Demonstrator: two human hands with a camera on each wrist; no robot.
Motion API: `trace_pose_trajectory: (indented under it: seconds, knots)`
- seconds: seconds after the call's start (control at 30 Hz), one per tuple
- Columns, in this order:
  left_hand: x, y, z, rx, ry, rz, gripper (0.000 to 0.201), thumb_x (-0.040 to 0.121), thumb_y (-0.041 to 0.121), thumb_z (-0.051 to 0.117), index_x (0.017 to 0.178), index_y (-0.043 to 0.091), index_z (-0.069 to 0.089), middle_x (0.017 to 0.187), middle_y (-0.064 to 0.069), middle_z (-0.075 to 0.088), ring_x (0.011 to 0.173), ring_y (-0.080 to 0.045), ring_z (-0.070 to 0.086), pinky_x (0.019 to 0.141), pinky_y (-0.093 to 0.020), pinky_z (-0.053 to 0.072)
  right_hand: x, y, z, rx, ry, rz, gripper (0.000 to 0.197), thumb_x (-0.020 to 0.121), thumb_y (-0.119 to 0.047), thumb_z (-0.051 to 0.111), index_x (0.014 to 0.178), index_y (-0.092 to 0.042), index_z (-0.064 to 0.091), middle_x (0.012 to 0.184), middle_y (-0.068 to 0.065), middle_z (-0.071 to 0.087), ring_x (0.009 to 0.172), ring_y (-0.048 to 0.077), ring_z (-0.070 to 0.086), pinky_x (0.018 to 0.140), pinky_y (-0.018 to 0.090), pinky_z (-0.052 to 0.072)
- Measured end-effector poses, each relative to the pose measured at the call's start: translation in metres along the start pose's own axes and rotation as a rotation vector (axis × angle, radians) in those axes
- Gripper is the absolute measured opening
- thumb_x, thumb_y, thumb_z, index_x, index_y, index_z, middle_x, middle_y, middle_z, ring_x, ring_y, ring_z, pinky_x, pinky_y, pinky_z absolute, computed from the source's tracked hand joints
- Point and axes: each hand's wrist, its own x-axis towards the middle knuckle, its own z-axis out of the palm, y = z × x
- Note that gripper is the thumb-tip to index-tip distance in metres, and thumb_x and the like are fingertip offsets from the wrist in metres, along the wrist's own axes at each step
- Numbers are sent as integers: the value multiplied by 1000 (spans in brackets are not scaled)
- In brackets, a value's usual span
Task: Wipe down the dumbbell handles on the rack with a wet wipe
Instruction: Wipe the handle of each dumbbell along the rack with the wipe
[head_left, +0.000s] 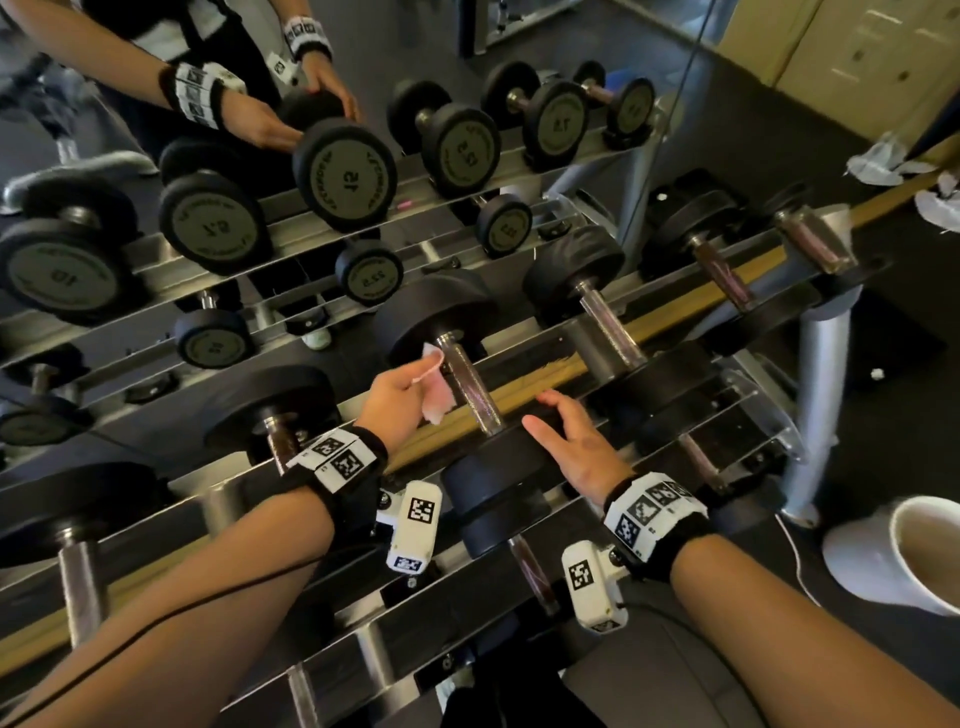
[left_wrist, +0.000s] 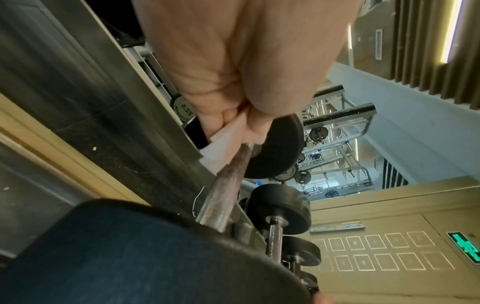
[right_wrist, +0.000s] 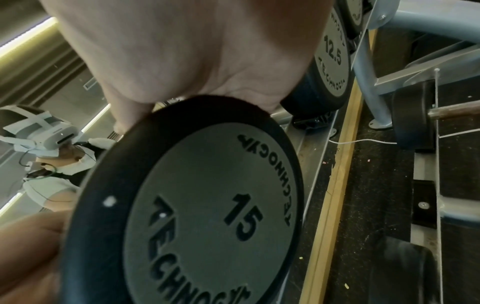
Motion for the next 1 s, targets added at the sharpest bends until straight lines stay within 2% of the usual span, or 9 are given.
trace_pose_trajectory:
  seconds: [0.07, 0.13, 0.23, 0.33, 0.43, 0.57, 0.7, 0.83, 1.0]
  knots:
    - [7, 1, 5, 195, 21, 59, 36, 105, 9, 48, 138, 14, 59, 132, -15, 64, 121, -30, 61, 110, -41, 44, -3, -2, 3, 13, 20, 13, 62, 95, -52, 51, 149, -31, 29, 157, -5, 25, 140, 17, 32, 116, 39, 30]
    - [9, -1, 15, 405, -20, 125, 35, 105, 10, 45, 137, 11, 59, 133, -17, 64, 125, -34, 58, 109, -36, 44, -5, -4, 4, 22, 31, 17, 65, 95, -52, 51, 151, -30, 26, 160, -5, 23, 144, 15, 27, 119, 37, 23]
    - [5, -8, 22, 614, -120, 226, 40, 103, 6, 45, 139, 16, 58, 141, -8, 59, 130, -26, 54, 100, -15, 34, -6, -3, 2, 66, 31, 28, 66, 94, -54, 53, 150, -32, 27, 156, -1, 32, 139, 19, 36, 117, 43, 30]
    - [-6, -12, 16, 672, -240, 135, 45, 103, 9, 46, 138, 34, 57, 140, -6, 59, 126, -21, 56, 102, -19, 35, -6, -2, 3, 130, 30, 37, 65, 92, -55, 56, 148, -33, 30, 151, 1, 39, 134, 20, 44, 114, 46, 36]
    - [-15, -10, 12, 777, -369, 140, 48, 103, 9, 45, 138, 40, 55, 134, -8, 62, 121, -19, 59, 104, -23, 39, -7, -2, 5, 184, 43, 39, 63, 91, -52, 58, 146, -33, 33, 148, 1, 43, 130, 21, 48, 111, 46, 39]
    - [-23, 1, -1, 359, -477, 58, 35, 104, 11, 47, 130, 26, 65, 125, -1, 68, 110, -5, 64, 97, -19, 48, -7, -2, 4, 229, 26, 45, 58, 92, -48, 58, 144, -35, 35, 140, 5, 49, 118, 21, 57, 100, 37, 50]
    - [-17, 2, -9, -48, -169, -46, 33, 104, 8, 44, 122, 26, 66, 122, -10, 64, 108, -21, 62, 103, -41, 48, -7, -1, 3, 181, 19, 30, 55, 92, -52, 56, 141, -39, 35, 138, 0, 48, 110, 11, 57, 85, 21, 47]
    - [-7, -2, 10, 59, -114, -12, 32, 105, 19, 49, 133, 25, 62, 135, -3, 61, 131, -20, 53, 116, -37, 37, -6, 1, 3, 192, 21, 32, 58, 91, -54, 57, 143, -38, 36, 144, 2, 46, 124, 21, 53, 106, 42, 44]
    - [-4, -14, 17, 183, -184, -32, 29, 104, 25, 52, 128, 23, 66, 133, -7, 61, 129, -23, 54, 117, -45, 36, -4, 4, 3, 214, 8, 27, 59, 89, -56, 59, 141, -39, 37, 142, 4, 49, 123, 23, 54, 107, 47, 45]
